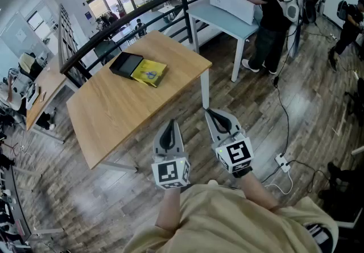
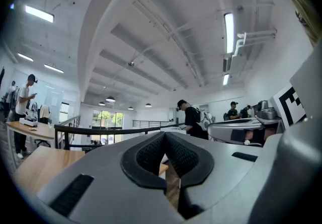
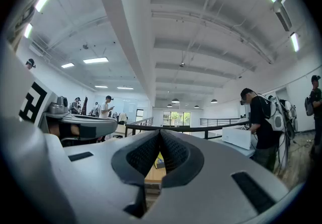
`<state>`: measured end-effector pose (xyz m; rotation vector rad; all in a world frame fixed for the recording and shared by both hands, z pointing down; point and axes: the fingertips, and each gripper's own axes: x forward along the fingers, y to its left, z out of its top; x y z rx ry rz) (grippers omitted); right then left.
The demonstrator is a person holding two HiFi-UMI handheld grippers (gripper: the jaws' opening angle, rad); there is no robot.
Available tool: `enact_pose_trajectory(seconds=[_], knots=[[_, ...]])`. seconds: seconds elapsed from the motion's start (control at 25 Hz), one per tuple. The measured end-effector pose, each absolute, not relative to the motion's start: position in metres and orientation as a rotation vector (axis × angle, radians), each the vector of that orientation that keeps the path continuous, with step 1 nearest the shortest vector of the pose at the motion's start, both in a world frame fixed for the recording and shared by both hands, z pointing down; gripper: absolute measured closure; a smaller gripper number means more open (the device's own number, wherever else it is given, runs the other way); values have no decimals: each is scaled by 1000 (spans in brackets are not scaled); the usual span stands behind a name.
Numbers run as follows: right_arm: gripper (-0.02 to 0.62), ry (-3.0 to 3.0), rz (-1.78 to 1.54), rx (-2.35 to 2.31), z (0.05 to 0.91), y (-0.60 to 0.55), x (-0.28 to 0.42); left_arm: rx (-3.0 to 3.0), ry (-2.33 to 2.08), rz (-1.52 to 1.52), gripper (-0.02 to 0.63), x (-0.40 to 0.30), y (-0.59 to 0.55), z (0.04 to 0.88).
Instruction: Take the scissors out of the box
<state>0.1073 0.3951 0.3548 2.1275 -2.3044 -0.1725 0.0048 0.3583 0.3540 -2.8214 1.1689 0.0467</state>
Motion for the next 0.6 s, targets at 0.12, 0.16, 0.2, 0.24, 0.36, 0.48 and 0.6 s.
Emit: enact_pose_trajectory(seconds=[0.12,0.16,0.2,0.24,0.36,0.48,0.6], knots=[[580,-2299,-129,2158,361,402,120,-2837,1155,39,594,14,370,361],[581,-2303,-116,2168,362,404,122,-2840,1155,35,594,15,371,363],[580,-2315,-101,2179,362,405,123,-2840,1157,31,594,15,372,364],[580,-2338,-82,2186,362,406,124,-2841,1157,27,594,16,371,364],[580,-2417,-13,2193,367,403,128,-2850,1143,16,594,24,363,368],[581,-2422,20,2191,376,393,136,-2862,1134,18,594,35,353,374],[580,-2395,25,2207,381,376,146,-2875,1113,22,594,46,337,379]])
